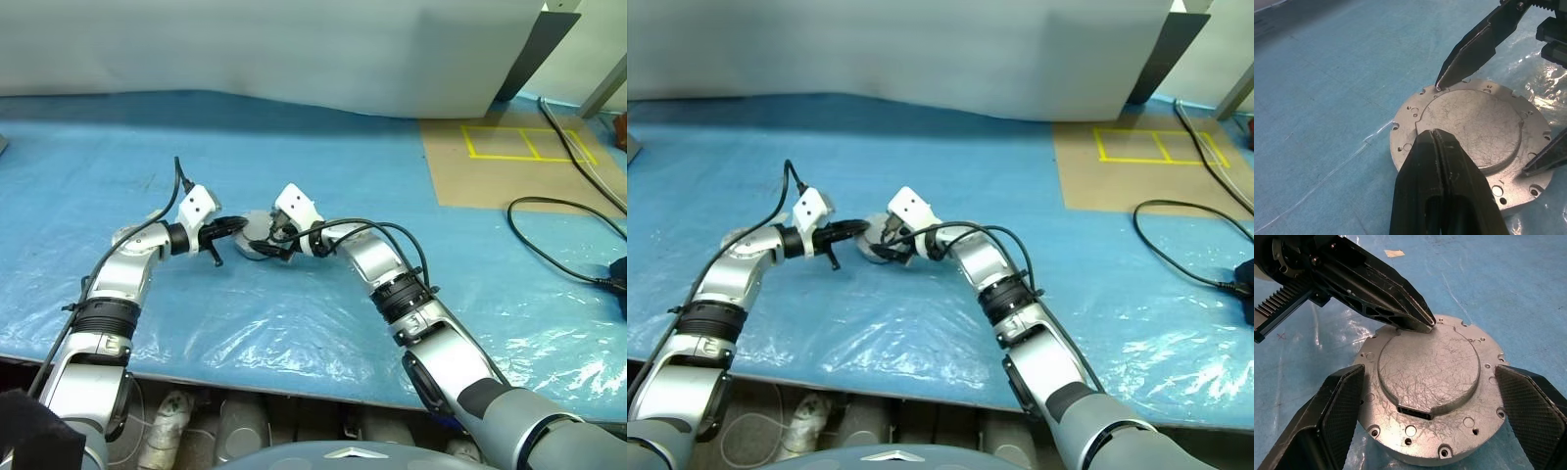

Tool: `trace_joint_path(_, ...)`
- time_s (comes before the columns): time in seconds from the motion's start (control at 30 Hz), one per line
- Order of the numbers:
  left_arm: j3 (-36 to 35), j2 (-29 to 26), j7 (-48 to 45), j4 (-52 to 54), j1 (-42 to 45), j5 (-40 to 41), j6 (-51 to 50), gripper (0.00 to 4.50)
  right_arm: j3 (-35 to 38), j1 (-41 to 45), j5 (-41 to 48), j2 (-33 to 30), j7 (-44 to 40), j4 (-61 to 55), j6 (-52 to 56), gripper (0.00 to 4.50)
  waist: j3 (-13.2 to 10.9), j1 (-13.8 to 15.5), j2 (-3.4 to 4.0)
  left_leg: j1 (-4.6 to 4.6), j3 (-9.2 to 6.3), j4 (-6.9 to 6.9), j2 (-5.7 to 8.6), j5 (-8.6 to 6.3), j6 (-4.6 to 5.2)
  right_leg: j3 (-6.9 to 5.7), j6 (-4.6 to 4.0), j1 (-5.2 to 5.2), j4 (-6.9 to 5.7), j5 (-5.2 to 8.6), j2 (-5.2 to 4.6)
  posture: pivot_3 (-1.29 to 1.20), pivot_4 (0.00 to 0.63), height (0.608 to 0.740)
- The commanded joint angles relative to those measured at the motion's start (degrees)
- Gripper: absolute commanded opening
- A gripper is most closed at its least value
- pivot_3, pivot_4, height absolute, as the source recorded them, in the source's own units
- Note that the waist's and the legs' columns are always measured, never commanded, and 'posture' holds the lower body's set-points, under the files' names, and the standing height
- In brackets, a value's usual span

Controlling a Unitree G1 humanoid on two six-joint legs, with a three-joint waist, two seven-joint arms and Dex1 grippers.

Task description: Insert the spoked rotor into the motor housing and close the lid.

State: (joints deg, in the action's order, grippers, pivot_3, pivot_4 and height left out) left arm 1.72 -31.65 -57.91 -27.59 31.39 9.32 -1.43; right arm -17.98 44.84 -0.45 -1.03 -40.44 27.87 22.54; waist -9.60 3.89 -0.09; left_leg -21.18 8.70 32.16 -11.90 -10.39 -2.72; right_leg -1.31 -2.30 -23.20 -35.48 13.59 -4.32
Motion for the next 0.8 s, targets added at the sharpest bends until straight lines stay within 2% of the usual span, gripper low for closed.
trace_joint_path(0.03,1.02,-0.05,-0.69,0.42,-0.43,-0.77,0.15,0.0,2.81,-1.3,3.92,-0.16,-2.23,-4.42,-0.1,4.45,0.0,0.03,0.0,-0.01,0.0,-0.01,0.0,0.0,0.0,0.0,0.0,0.0,0.01,0.0,0.0,0.0,0.15,0.74)
trace_joint_path(0.17,1.18,0.4,-0.68,0.75,-0.45,-0.79,0.2,0.0,7.77,-1.54,9.5,-1.43,-4.41,-11.1,-0.86,4.45,-0.01,0.04,0.0,-0.17,0.0,-0.02,0.0,0.0,0.0,0.0,0.01,-0.13,0.04,-0.01,0.0,0.0,0.15,0.74)
trace_joint_path(0.3,1.21,0.52,-0.75,0.72,-0.35,-0.87,0.23,0.0,11.28,-2.45,14.15,-4.84,-6.33,-17.44,3.55,4.45,-0.01,0.02,0.0,-0.17,0.0,-0.04,0.0,0.0,0.0,-0.01,0.01,-0.14,0.04,-0.01,0.01,0.0,0.15,0.74)
trace_joint_path(0.47,1.22,0.76,-0.66,0.12,0.12,-1.04,0.6,0.0,14.18,-7.29,21.9,-8.44,-6.69,-21.39,21.26,4.45,-0.01,0.14,0.0,-0.15,-0.01,-0.07,0.01,0.0,0.0,-0.02,0.01,-0.1,0.06,-0.01,0.02,0.0,0.15,0.74)
trace_joint_path(0.63,1.13,0.94,-0.56,-0.62,0.61,-1.22,1.01,0.0,18.94,-9.56,27.96,-6.39,-2.05,-17.49,36.04,4.45,-0.02,0.06,0.01,-0.15,0.0,-0.07,0.0,0.0,0.0,-0.02,0.0,-0.13,0.07,0.0,0.02,0.0,0.15,0.74)
trace_joint_path(0.8,0.91,0.67,-0.67,-1.59,1.08,-1.18,1.42,0.0,23.84,-7.62,30.5,-2.92,2.66,-11.78,40.49,4.45,-0.02,0.09,0.02,-0.13,0.02,-0.06,-0.01,0.0,0.0,-0.02,-0.01,-0.14,0.07,0.0,0.02,0.0,0.15,0.74)
